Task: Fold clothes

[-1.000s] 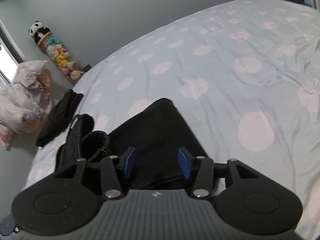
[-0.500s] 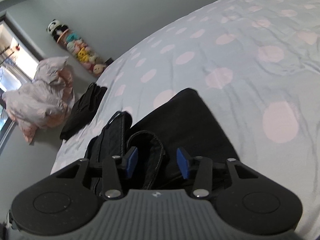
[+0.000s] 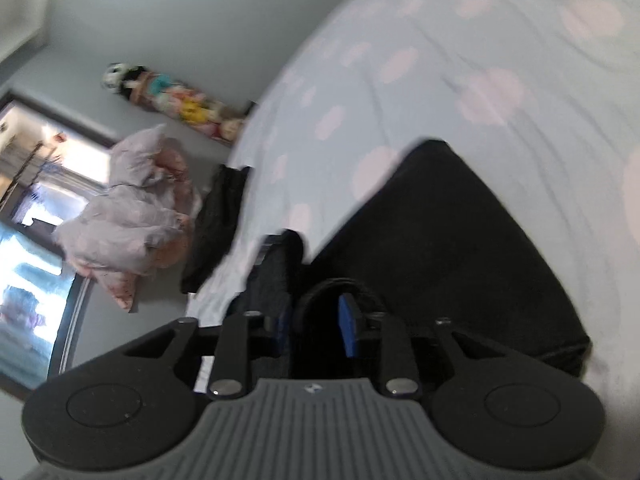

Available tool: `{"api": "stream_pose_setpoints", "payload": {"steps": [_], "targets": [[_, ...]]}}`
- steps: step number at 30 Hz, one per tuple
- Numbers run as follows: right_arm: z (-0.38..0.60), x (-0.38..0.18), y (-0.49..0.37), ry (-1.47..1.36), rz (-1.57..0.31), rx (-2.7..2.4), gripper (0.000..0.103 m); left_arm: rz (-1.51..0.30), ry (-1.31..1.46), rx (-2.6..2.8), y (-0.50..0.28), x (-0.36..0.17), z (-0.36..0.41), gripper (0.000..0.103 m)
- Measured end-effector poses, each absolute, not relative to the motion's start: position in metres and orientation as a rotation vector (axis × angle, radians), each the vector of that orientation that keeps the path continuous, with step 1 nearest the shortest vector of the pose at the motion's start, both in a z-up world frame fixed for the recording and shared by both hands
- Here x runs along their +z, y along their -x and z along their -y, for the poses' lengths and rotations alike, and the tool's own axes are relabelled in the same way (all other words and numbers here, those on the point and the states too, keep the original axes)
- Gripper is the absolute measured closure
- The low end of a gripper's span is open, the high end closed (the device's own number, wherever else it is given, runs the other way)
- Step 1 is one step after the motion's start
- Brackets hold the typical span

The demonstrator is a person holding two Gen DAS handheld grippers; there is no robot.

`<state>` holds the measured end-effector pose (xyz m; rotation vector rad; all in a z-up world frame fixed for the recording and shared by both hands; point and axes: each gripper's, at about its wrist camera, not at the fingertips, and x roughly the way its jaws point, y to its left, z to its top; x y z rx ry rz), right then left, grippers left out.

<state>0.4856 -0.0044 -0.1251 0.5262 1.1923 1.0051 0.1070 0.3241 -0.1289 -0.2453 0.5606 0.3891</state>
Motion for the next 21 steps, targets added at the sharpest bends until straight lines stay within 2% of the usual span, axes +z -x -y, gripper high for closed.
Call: {"api": "stream_pose_setpoints", "payload": {"steps": [2,12,16,21], "targets": [[-0.001,-0.136,-0.491,-0.544,-1.237,1.0,0.079,-0.581,0.26,0.388,-0.112,-0.133,-0.327,0.027],[-0.016,-0.153,-0.508,-0.647,-1.346,1.023,0.083,-0.627,0.291,0.389,-0.117,-0.14,-0.329,0.028],[0.001,-0.141,-0.504,-0.659,-1.302,1.019,0.072,-0.632,0.286,0.391,-0.116,-0.14,-0.326,0.028],[-0.004,-0.14,-0.506,-0.666,-1.298,1.035,0.071,-0.651,0.269,0.397,-0.119,-0.142,-0.323,0.028]]}}
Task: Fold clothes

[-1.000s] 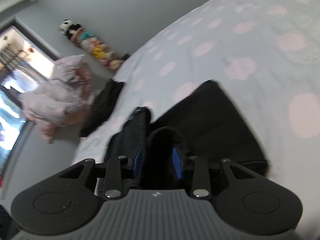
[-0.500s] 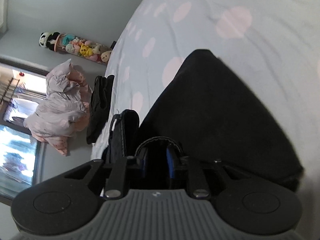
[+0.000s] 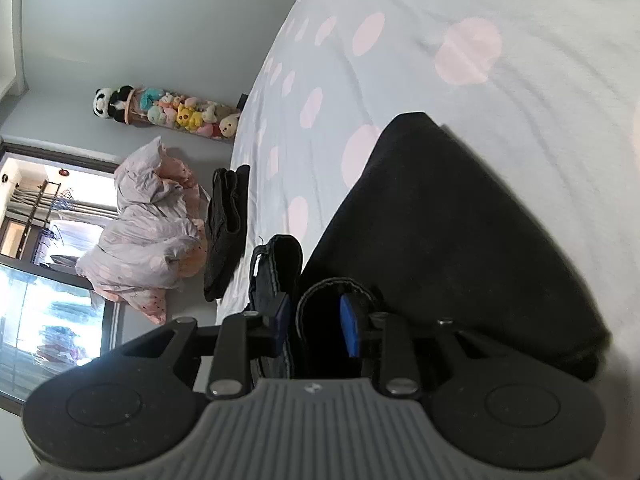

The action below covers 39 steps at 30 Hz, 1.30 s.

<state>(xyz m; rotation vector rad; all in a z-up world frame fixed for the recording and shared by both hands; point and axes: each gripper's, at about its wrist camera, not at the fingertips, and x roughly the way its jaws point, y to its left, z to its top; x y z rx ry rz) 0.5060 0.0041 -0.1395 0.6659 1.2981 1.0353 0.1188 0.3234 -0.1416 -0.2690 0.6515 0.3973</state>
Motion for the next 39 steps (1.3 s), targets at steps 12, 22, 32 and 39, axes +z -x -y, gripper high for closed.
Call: {"api": "stream_pose_setpoints", "payload": {"steps": [12,22,32,39], "targets": [[-0.034,-0.094,-0.477,-0.483,-1.004,1.25,0.096,-0.583,0.334,0.402,-0.102,-0.133,-0.325,0.034],[-0.054,-0.12,-0.488,-0.281,-1.045,1.025,0.097,-0.717,0.389,0.318,-0.127,-0.158,-0.33,0.041],[-0.023,-0.114,-0.475,-0.347,-1.06,1.041,0.073,-0.716,0.381,0.324,-0.124,-0.16,-0.33,0.041],[-0.004,-0.102,-0.463,-0.351,-1.04,1.028,0.059,-0.696,0.357,0.348,-0.117,-0.157,-0.321,0.041]]}}
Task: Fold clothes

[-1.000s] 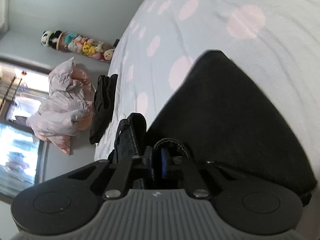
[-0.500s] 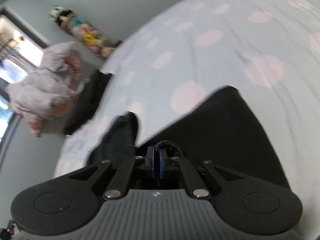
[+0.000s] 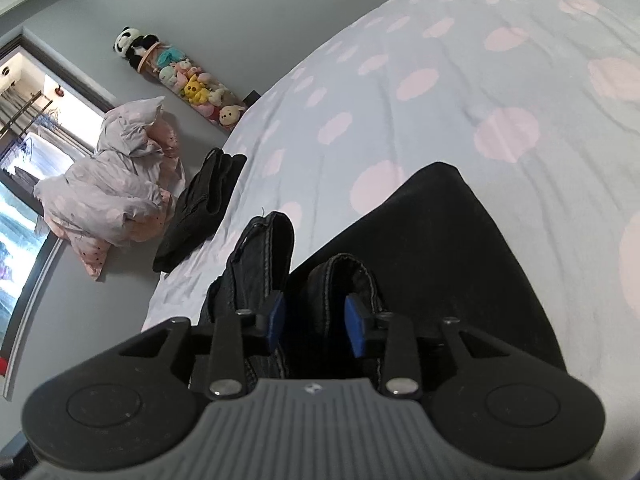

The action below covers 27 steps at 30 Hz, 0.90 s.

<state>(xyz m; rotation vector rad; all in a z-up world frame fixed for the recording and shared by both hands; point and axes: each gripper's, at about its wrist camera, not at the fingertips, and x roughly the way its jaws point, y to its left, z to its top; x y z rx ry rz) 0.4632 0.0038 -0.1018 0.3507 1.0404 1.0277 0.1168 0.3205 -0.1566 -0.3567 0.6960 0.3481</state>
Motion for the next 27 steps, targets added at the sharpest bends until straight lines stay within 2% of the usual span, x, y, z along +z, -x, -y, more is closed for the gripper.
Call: {"api": "stream_pose_setpoints", "payload": {"steps": [1,3,7,8,9,12,27], "targets": [[-0.003,-0.101,-0.463,-0.348,-1.04,1.016,0.05,-0.687,0.353,0.353,-0.114,-0.155,-0.319,0.041],[-0.003,-0.1,-0.461,-0.341,-1.037,0.993,0.04,-0.655,0.348,0.377,-0.107,-0.149,-0.317,0.041],[0.007,-0.1,-0.46,-0.364,-1.053,0.995,0.035,-0.627,0.387,0.427,-0.099,-0.142,-0.325,0.041],[0.009,-0.1,-0.461,-0.376,-1.059,0.997,0.033,-0.635,0.4,0.435,-0.099,-0.143,-0.327,0.041],[0.012,-0.101,-0.461,-0.396,-1.066,1.009,0.025,-0.644,0.412,0.443,-0.099,-0.144,-0.33,0.041],[0.016,-0.102,-0.462,-0.429,-1.098,1.038,0.022,-0.683,0.419,0.447,-0.102,-0.149,-0.333,0.041],[-0.011,-0.124,-0.467,-0.313,-1.157,1.071,0.02,-0.73,0.422,0.422,-0.108,-0.158,-0.34,0.041]]}}
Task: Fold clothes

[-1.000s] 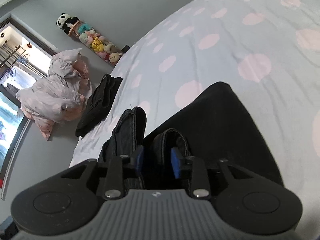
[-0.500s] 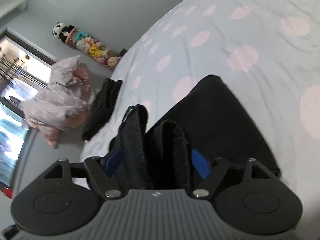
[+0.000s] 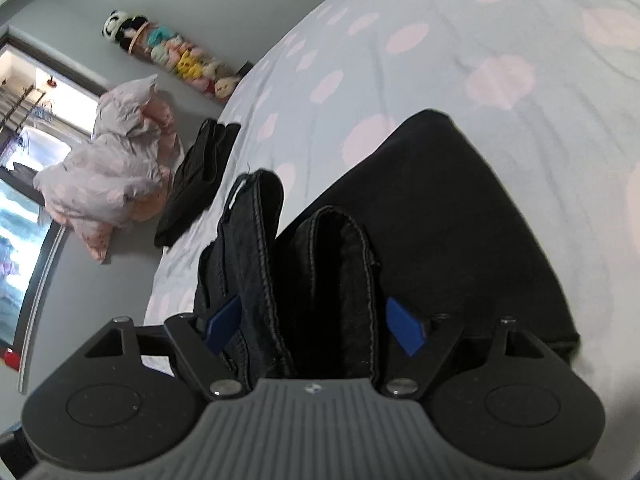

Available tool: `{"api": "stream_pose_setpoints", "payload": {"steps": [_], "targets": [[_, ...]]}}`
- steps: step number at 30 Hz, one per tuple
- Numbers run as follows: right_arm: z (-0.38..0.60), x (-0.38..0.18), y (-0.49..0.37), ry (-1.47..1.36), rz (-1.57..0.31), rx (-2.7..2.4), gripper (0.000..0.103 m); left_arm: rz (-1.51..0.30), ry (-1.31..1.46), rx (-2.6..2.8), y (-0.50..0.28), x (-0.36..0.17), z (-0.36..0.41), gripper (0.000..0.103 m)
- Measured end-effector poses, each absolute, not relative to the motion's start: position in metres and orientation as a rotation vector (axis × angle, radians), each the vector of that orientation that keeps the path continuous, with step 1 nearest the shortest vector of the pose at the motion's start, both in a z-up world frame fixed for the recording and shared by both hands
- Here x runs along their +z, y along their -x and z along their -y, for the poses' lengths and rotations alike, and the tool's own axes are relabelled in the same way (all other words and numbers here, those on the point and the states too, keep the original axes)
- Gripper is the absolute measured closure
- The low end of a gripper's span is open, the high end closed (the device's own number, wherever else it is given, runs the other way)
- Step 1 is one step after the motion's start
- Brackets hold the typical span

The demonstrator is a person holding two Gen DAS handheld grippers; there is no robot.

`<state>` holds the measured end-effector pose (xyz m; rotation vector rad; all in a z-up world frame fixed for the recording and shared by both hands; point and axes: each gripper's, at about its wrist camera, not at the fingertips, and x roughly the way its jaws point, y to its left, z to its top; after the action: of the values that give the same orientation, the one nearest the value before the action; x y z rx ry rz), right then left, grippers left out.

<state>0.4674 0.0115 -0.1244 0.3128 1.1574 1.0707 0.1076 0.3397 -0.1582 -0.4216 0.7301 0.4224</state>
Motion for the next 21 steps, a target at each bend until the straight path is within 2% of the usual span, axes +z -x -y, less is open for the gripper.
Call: {"api": "stream_pose_setpoints", "payload": {"steps": [2,3,4,7,8,10,14,21], "targets": [[-0.016,-0.127,-0.467,-0.281,-1.154,1.073,0.02,-0.731,0.422,0.422,-0.108,-0.158,-0.34,0.041],[-0.018,-0.127,-0.466,-0.262,-1.143,1.077,0.024,-0.731,0.422,0.422,-0.108,-0.158,-0.34,0.041],[-0.02,-0.126,-0.465,-0.242,-1.13,1.082,0.04,-0.731,0.422,0.422,-0.108,-0.158,-0.34,0.041],[-0.022,-0.122,-0.459,-0.243,-1.106,1.137,0.076,-0.725,0.421,0.421,-0.106,-0.156,-0.34,0.041],[-0.022,-0.119,-0.456,-0.234,-1.092,1.145,0.078,-0.716,0.427,0.418,-0.104,-0.154,-0.341,0.041],[-0.024,-0.112,-0.45,-0.205,-1.06,1.155,0.088,-0.667,0.447,0.443,-0.094,-0.145,-0.347,0.041],[-0.024,-0.088,-0.442,-0.237,-1.032,1.163,0.091,-0.55,0.517,0.542,-0.066,-0.126,-0.369,0.041],[-0.055,-0.01,-0.412,-0.203,-0.94,1.252,0.092,-0.389,0.741,0.721,-0.018,-0.12,-0.411,0.041]]}}
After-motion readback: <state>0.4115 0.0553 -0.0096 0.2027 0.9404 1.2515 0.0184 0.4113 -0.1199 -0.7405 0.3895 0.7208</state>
